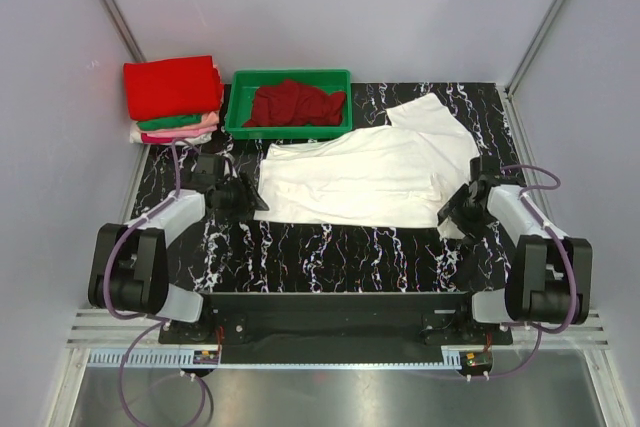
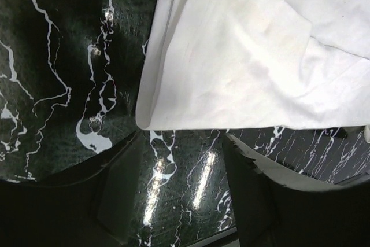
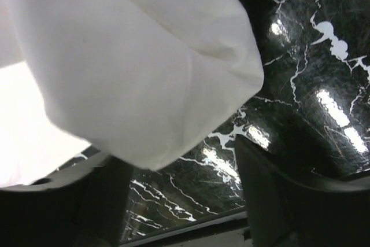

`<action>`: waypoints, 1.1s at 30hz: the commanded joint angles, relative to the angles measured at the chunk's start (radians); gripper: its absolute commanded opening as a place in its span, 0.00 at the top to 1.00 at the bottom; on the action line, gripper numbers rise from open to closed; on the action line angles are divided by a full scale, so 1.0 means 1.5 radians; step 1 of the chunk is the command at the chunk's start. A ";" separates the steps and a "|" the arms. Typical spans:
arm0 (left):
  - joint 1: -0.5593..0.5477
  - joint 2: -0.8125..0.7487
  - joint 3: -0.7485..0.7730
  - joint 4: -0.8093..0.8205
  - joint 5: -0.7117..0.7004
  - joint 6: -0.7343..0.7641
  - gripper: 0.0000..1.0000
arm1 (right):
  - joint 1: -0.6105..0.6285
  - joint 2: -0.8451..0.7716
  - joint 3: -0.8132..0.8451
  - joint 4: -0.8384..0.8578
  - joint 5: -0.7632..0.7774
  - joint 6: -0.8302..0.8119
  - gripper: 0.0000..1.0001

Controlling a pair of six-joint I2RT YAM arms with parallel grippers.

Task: Fold and stack the t-shirts
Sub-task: Fold the tshirt

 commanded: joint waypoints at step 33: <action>0.247 -0.234 0.083 -0.097 0.167 0.011 1.00 | -0.143 -0.162 0.156 0.067 0.214 -0.053 1.00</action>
